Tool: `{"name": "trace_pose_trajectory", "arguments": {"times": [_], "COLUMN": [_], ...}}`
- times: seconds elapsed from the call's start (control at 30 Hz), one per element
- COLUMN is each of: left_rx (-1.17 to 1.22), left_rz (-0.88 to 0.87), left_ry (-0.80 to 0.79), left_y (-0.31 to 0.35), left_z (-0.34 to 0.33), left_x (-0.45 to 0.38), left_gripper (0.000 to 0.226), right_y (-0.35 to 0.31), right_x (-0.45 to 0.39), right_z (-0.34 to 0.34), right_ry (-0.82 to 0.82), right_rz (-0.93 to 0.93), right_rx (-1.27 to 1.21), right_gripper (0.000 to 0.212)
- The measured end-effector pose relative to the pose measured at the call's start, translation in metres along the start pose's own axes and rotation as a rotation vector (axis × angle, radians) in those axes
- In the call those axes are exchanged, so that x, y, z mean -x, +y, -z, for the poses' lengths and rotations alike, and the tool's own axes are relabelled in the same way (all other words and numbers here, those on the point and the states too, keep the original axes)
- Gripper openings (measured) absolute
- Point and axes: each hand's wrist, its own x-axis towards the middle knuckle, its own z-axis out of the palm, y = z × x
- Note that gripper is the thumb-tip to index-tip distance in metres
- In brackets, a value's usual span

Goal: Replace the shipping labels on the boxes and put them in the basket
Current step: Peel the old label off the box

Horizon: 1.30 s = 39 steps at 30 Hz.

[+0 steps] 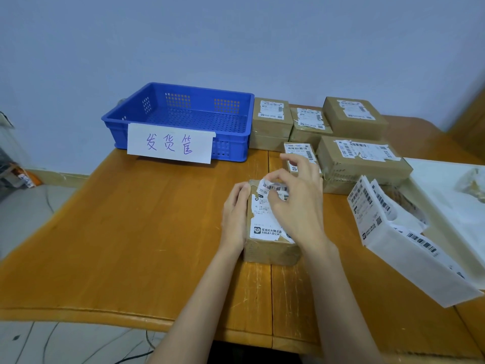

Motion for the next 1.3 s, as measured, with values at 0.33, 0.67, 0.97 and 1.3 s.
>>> {"name": "trace_pose_trajectory", "arguments": {"times": [0.33,0.67,0.97,1.3], "left_rx": [-0.006,-0.043,-0.011,-0.009], "left_rz": [0.016,0.001,0.023,0.015], "left_ry": [-0.007,0.002,0.004,0.012], "left_y": [0.001,-0.001,-0.001,-0.002], "left_z": [0.000,0.001,0.001,0.001], "left_x": [-0.001,-0.001,-0.002,-0.003], "left_gripper": [0.021,0.025,0.025,0.025], "right_y": [-0.004,-0.007,-0.005,-0.002], "right_x": [-0.002,0.002,0.000,0.000], "right_z": [-0.006,-0.009,-0.012,-0.009], "right_ry": [-0.118,-0.085,-0.163,-0.208], "right_rz": [0.142,0.163,0.147,0.065], "right_rx": [0.132,0.154,0.104,-0.054], "right_gripper": [0.008,0.005,0.006,0.016]}}
